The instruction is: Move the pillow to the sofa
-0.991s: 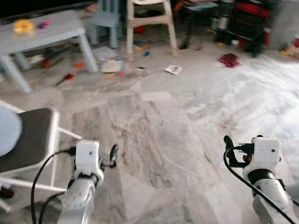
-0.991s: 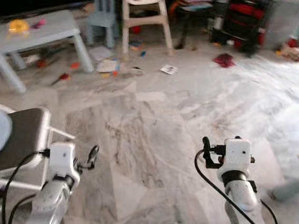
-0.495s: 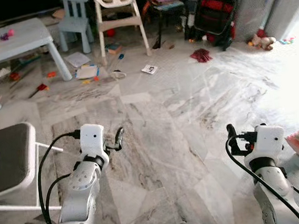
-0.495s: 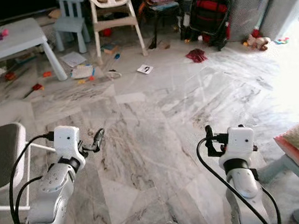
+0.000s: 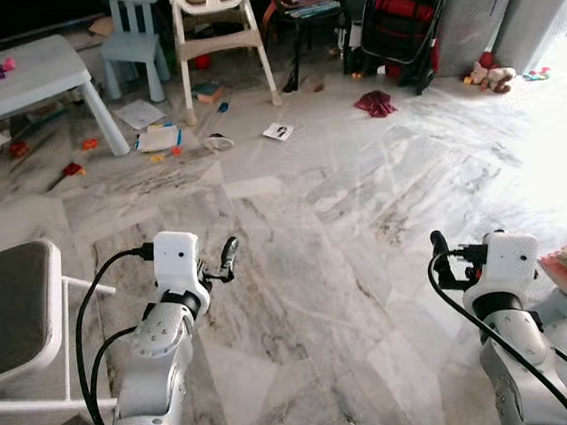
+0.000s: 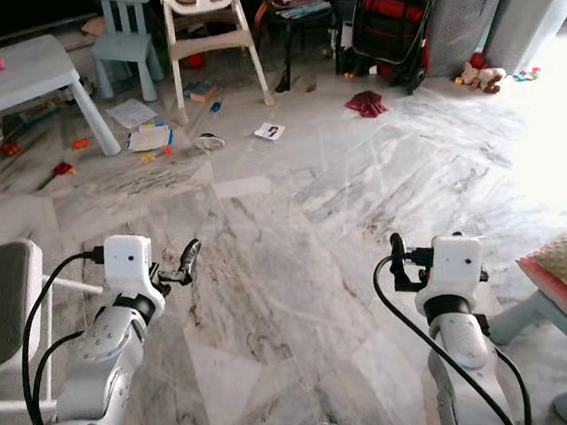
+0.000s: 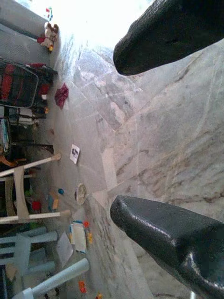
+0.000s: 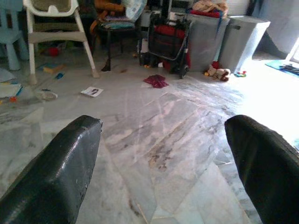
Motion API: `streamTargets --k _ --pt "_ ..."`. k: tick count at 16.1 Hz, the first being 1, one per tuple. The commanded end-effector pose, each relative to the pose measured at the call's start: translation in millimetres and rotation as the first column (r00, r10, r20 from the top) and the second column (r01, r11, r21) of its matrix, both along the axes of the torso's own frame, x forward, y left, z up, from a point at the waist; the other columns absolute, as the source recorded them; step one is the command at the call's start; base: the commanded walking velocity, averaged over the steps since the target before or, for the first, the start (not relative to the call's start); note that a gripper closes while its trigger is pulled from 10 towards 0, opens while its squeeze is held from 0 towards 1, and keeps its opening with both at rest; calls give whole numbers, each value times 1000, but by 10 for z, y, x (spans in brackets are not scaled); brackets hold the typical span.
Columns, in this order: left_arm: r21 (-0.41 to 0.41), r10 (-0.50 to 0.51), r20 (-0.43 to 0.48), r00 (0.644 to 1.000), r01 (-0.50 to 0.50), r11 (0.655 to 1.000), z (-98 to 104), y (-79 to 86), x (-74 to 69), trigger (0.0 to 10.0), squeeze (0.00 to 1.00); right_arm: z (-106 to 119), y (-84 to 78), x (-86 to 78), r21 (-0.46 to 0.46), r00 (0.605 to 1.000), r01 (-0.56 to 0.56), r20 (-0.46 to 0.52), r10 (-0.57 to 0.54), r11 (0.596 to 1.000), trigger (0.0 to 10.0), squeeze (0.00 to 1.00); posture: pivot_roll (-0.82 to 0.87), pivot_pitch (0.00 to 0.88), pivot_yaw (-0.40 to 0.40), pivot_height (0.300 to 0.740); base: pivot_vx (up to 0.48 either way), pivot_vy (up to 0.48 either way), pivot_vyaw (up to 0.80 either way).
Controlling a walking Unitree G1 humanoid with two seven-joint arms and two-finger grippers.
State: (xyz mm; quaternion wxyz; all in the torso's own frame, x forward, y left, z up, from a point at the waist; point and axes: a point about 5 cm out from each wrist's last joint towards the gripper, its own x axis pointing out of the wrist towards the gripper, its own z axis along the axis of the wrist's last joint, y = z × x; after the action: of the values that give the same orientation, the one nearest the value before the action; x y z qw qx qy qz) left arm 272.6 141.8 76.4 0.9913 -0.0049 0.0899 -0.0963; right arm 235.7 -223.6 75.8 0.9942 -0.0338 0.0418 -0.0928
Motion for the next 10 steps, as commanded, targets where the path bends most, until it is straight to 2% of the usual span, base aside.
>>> streamTargets --k 1,4,10 --pt "-6 -15 4 1000 15 1000 8 -34 8 10000 0 0 -18 -2 4 1000 7 -5 -7 1000 10000 0 -75 0 17 740 300 277 -800" --pt "-10 -9 -1 1000 9 1000 -15 -37 -34 10000 0 -48 -2 -24 12 1000 -5 -27 5 1000 10000 0 -53 0 -6 740 298 291 -800" --pt "13 7 -5 1000 -7 1000 -18 54 -55 10000 0 -92 175 30 30 998 -46 -37 47 998 10000 0 -24 0 -29 740 297 289 -800"
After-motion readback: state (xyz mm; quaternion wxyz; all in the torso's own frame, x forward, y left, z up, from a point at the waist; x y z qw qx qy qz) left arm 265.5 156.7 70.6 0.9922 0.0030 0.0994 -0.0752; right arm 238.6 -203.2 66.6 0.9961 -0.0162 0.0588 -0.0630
